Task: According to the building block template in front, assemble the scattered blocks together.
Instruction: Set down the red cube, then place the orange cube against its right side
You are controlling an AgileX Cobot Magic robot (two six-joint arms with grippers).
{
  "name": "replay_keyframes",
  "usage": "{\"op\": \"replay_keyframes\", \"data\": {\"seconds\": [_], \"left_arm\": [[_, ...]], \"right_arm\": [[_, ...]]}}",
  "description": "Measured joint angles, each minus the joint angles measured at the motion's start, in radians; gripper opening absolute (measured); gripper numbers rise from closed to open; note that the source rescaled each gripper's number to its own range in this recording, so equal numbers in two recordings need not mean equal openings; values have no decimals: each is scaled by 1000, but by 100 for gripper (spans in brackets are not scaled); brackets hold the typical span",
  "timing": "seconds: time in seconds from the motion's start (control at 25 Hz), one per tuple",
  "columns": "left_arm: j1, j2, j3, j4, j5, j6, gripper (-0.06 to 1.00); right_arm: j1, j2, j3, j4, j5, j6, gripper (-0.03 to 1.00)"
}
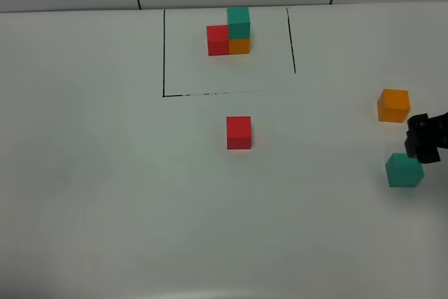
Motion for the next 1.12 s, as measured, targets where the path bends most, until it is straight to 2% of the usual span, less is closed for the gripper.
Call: {"op": "replay_keyframes", "data": {"seconds": [0.32, 0.6, 0.8, 1.12], "left_arm": [[0, 0, 0, 0, 0, 0, 67], [0, 0, 0, 0, 0, 0, 67], [0, 0, 0, 0, 0, -1, 67], [0, 0, 0, 0, 0, -2, 67]], "right_arm": [[0, 93, -78, -13, -74, 0, 96], [0, 298, -254, -33, -71, 0, 96], [0, 460, -392, -31, -37, -15, 95], [-18, 653, -535, 60, -34, -15, 92]]}}
